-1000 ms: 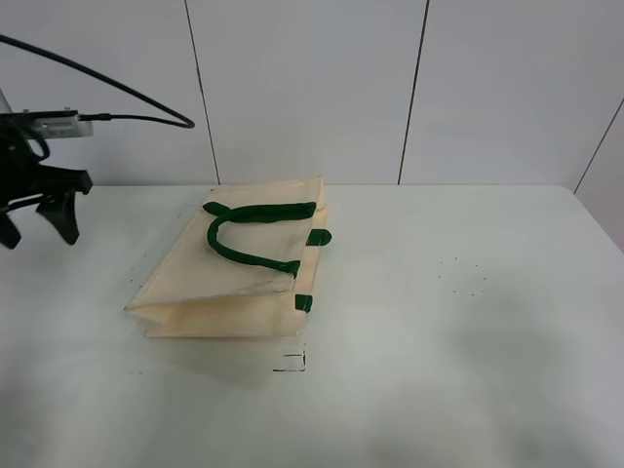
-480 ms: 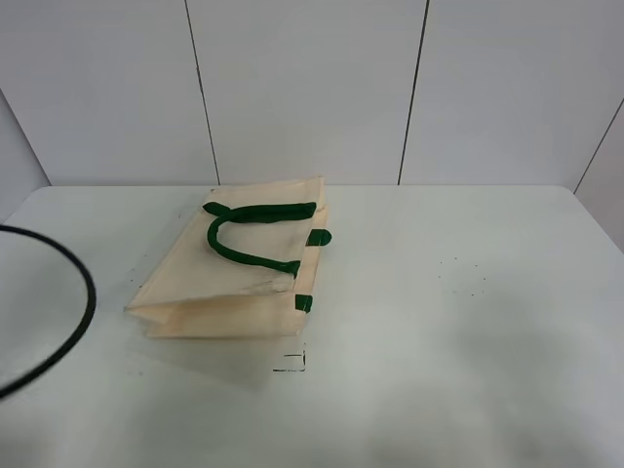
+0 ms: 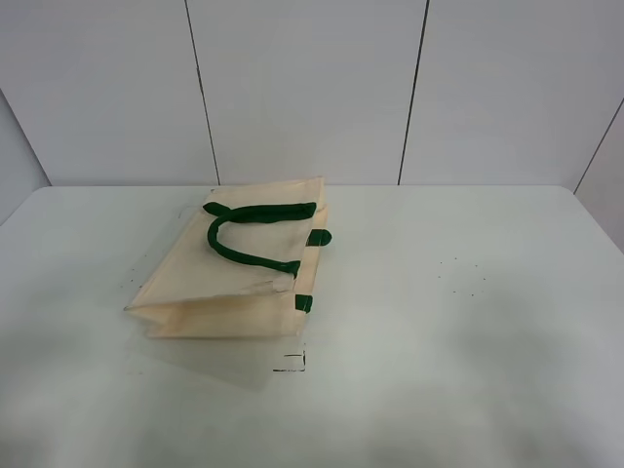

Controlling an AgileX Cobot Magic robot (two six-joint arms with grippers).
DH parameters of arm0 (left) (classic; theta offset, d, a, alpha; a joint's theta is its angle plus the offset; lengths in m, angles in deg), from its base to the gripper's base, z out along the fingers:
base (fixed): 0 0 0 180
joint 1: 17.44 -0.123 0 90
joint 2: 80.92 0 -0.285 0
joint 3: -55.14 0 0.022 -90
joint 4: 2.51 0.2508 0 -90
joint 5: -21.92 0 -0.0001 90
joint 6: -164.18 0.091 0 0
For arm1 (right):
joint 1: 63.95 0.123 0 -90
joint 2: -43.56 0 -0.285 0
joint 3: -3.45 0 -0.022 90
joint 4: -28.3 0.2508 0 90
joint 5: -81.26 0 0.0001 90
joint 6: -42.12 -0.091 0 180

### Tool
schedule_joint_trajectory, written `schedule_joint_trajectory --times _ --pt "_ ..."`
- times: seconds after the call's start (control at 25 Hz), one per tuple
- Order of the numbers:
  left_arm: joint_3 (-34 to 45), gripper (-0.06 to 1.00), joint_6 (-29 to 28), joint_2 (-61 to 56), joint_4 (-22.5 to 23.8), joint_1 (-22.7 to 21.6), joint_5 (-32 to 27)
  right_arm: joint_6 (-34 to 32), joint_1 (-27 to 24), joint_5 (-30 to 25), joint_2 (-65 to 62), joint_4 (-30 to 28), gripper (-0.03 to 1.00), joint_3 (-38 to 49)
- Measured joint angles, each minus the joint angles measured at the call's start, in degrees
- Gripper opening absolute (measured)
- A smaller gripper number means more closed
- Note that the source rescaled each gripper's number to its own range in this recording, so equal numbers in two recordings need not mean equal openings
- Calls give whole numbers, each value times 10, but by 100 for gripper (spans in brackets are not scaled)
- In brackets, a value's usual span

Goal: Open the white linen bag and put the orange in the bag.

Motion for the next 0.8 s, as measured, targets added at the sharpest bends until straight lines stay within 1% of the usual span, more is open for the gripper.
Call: schedule_joint_trajectory --times 0.32,0.8 --pt "0 86 1 -43 0 0 0 0 0 0 0 0 100 0" --pt "0 86 1 -45 -16 0 0 0 0 0 0 1 100 0"
